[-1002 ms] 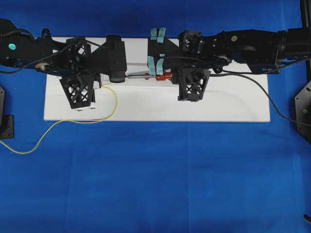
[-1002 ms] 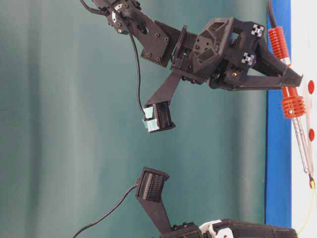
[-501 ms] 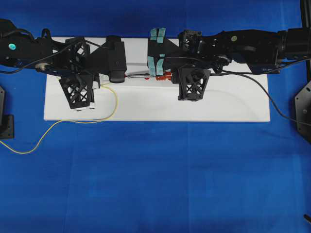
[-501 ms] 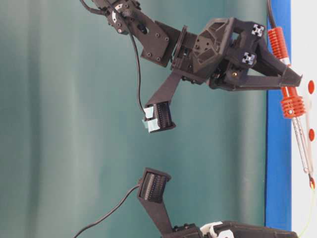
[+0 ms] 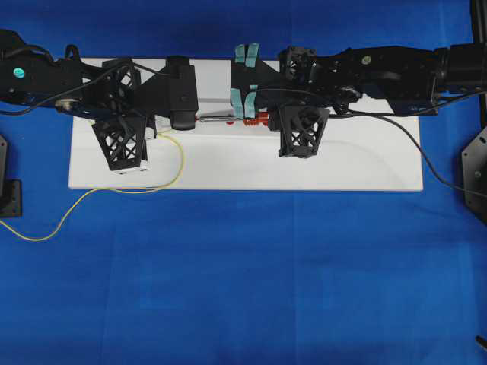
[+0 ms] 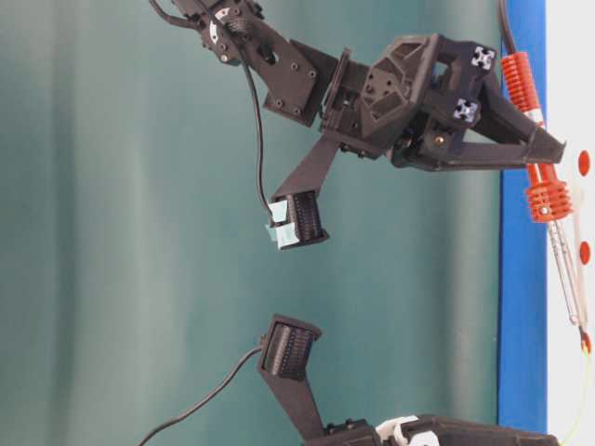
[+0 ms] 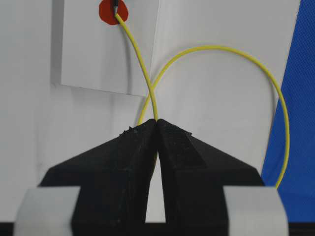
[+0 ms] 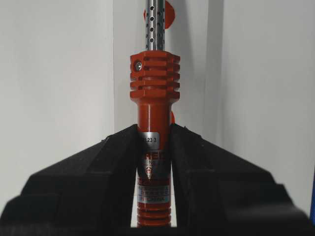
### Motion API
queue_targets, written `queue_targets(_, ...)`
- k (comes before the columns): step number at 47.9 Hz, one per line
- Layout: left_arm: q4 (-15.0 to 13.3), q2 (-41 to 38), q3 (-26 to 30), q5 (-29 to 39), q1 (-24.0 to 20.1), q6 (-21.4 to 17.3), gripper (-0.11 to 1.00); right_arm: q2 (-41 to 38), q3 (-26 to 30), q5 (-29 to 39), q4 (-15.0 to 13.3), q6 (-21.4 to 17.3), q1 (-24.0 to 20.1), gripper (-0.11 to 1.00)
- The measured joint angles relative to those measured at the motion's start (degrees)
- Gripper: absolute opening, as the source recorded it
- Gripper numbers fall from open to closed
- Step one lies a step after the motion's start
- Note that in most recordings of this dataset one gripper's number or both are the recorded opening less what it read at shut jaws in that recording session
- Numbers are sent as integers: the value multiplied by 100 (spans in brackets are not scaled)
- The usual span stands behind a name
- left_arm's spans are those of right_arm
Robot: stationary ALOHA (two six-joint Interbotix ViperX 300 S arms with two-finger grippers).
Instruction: Touch the tip of the soldering iron to the tip of the solder at the mark.
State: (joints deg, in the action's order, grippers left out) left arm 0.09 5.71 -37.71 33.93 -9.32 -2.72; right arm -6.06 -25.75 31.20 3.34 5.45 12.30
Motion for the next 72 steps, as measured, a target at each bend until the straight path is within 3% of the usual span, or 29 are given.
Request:
queue_targets(59, 0, -9, 62, 18, 0, -9, 2, 0, 0, -9, -9, -9, 0, 6)
queue_targets(72, 0, 387, 114, 448, 9, 9, 2, 0, 0, -9, -79, -9, 0, 6)
